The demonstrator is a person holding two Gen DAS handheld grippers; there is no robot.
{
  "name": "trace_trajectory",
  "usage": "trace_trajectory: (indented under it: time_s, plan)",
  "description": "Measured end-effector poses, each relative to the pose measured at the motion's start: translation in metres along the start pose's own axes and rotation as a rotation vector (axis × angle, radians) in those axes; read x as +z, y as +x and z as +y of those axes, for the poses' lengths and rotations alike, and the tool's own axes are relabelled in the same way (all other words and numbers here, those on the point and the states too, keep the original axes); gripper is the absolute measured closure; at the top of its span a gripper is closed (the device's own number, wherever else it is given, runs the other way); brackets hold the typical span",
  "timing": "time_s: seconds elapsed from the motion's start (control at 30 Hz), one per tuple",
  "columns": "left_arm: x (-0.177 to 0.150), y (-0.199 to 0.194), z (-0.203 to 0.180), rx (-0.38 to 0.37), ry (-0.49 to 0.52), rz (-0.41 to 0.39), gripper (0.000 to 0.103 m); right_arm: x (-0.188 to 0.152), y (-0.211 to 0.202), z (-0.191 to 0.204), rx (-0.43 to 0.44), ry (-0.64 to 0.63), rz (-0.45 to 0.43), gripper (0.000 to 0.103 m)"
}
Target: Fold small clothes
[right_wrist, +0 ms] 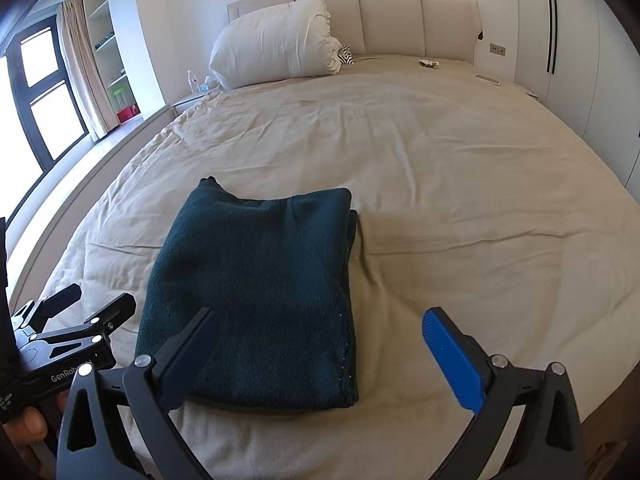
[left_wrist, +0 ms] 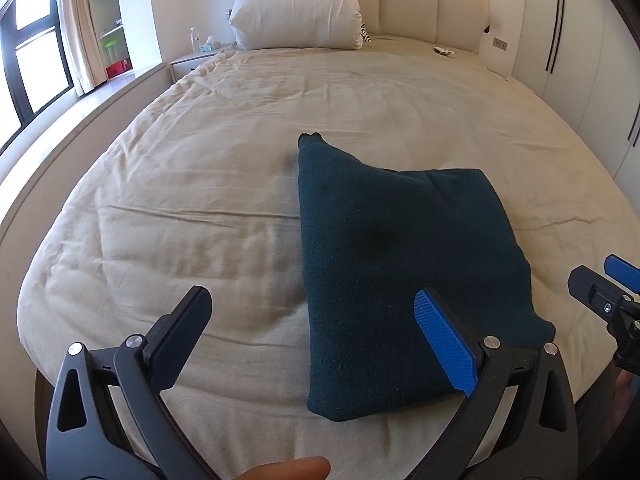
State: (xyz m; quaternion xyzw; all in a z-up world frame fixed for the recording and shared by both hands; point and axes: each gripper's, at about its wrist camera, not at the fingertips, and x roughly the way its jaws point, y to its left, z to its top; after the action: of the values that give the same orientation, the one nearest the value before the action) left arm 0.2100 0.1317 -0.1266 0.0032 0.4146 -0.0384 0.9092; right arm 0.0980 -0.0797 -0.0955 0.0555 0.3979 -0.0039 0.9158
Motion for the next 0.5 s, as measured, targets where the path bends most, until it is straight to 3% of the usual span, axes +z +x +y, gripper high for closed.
trace_trajectory:
  time_s: [0.5]
  plan:
    - [-0.0003,0.0021,0.0018,0.000,-0.006,0.009,0.000,-0.0043,0.0020,-0.0010,-0.004,0.002,0.004,0.000]
